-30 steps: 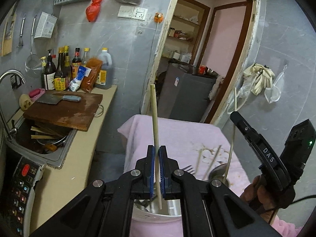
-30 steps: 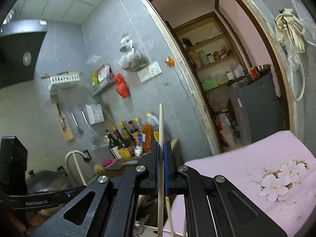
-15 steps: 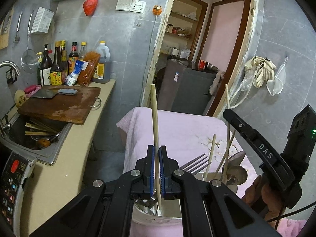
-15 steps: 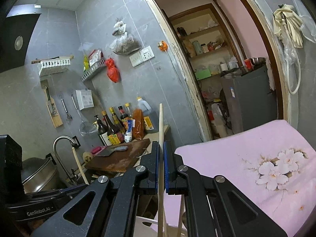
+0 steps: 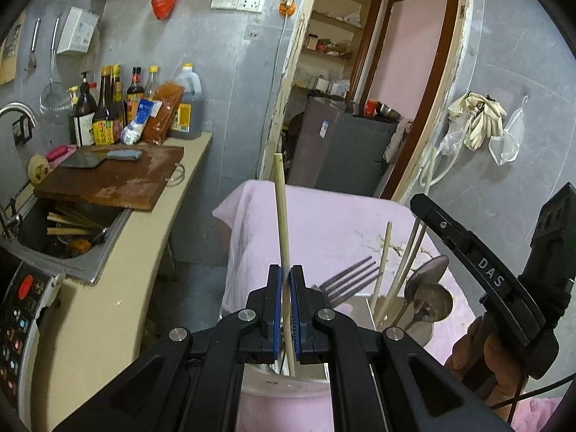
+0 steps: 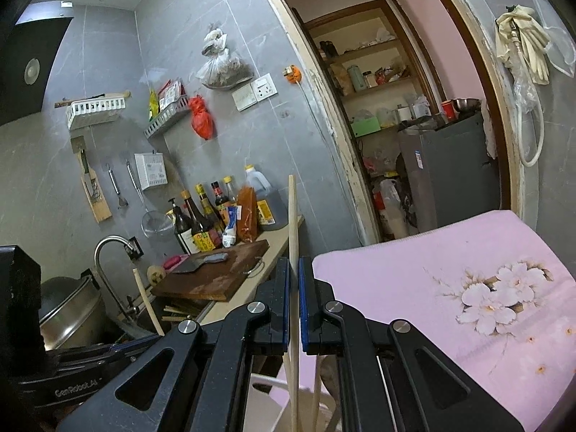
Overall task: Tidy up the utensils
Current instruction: 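Lift both chopsticks and carry them over the white caddy, then lower the chopsticks into the caddy and open both grippers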
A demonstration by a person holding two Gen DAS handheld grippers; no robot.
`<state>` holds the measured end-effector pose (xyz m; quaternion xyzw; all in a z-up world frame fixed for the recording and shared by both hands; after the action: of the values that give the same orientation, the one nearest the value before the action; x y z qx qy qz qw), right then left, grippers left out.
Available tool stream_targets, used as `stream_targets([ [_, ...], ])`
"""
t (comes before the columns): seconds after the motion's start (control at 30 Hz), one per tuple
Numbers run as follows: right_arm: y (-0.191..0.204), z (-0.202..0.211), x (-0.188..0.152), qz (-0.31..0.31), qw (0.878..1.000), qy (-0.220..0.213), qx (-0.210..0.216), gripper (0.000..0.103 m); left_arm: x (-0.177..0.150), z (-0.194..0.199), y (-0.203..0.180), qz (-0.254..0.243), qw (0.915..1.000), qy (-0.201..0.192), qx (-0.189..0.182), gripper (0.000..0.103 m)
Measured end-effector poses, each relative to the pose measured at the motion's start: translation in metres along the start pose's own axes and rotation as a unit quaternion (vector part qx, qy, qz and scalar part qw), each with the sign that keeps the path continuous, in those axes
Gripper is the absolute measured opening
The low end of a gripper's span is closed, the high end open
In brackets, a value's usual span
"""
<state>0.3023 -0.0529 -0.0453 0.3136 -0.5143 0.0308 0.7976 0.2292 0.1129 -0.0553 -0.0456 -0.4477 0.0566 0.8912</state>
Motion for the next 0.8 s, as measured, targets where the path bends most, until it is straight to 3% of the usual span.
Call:
stream_targets([
  [0.1, -0.003, 0.007, -0.002, 0.007, 1.000, 0.010, -0.006, 0.007, -0.002, 0.002, -0.003, 0.003, 1.0000, 0.001, -0.002, 0.005],
  [0.23, -0.004, 0.022, 0.004, 0.019, 1.000, 0.009, -0.006, 0.024, -0.003, 0.002, -0.009, 0.000, 0.9999, 0.011, -0.001, 0.006],
  [0.3, -0.007, 0.032, 0.009, 0.015, 1.000, 0.003, -0.006, 0.028, -0.003, 0.005, -0.013, -0.002, 0.9999, 0.013, 0.002, 0.006],
  [0.8, -0.027, 0.097, 0.036, 0.032, 0.999, -0.010, -0.027, 0.048, -0.007, 0.033, -0.042, 0.001, 0.9999, -0.011, 0.010, 0.006],
])
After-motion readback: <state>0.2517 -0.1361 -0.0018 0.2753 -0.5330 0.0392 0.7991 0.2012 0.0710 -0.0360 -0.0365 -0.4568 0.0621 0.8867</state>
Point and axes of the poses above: each gripper's, at about its wrist camera, not at the fingertips, and z roughly against the way its jaws point, y to its left, x to its top, the point moved 5 cm from there along -z, roughly the way its jaws point, and after that the axes turned 7 degrees about -z, right-handed, at the moved point
